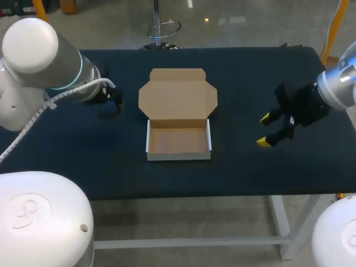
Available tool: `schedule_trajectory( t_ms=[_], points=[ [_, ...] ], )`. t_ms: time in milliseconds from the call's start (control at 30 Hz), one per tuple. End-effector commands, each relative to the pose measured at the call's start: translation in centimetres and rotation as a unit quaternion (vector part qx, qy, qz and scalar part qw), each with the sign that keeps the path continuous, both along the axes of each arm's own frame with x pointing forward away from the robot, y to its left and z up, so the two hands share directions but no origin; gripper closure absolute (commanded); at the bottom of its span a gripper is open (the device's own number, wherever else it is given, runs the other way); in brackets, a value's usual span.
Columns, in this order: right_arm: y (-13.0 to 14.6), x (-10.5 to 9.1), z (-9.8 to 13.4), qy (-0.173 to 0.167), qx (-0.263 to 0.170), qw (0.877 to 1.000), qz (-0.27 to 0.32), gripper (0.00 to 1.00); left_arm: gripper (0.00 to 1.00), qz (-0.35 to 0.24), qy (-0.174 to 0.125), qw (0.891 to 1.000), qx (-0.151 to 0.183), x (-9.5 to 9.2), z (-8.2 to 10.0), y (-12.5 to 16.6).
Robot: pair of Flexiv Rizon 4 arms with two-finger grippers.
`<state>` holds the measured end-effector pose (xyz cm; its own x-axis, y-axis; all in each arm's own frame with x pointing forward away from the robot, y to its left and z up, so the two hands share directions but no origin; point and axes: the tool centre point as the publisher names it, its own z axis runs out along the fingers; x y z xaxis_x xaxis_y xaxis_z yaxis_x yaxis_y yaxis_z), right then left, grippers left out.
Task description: Assemble the packaging by folding the flat box into shape, placing the metal phone stand inside, and closing the box properly
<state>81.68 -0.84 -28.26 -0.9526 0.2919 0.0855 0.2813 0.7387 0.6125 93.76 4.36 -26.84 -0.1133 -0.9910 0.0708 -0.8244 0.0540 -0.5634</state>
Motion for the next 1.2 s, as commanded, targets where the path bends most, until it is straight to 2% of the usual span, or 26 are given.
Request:
schedule_trajectory(
  t_ms=[33, 367, 700, 1100, 1200],
  points=[
    [-0.2, 0.0, 0.1, 0.001, 0.002, 1.000, 0.003, 0.00, 1.00, -0.011, 0.012, 1.000, 0.006, -0.7, 0.5, -0.6],
    [-0.2, 0.0, 0.1, 0.001, 0.002, 1.000, 0.003, 0.00, 1.00, -0.053, 0.044, 0.997, 0.023, -2.2, -0.1, -3.5],
    [-0.2, 0.0, 0.1, 0.001, 0.002, 1.000, 0.003, 0.00, 1.00, -0.104, 0.054, 0.992, 0.036, -4.2, -0.6, -7.5],
    [-0.2, 0.0, 0.1, 0.001, 0.002, 1.000, 0.003, 0.00, 1.00, -0.179, 0.091, 0.978, 0.048, -5.6, -3.3, -13.1],
    [-0.2, 0.0, 0.1, 0.001, 0.002, 1.000, 0.003, 0.00, 1.00, -0.195, 0.093, 0.975, 0.050, -5.8, -4.1, -14.3]
  ],
)
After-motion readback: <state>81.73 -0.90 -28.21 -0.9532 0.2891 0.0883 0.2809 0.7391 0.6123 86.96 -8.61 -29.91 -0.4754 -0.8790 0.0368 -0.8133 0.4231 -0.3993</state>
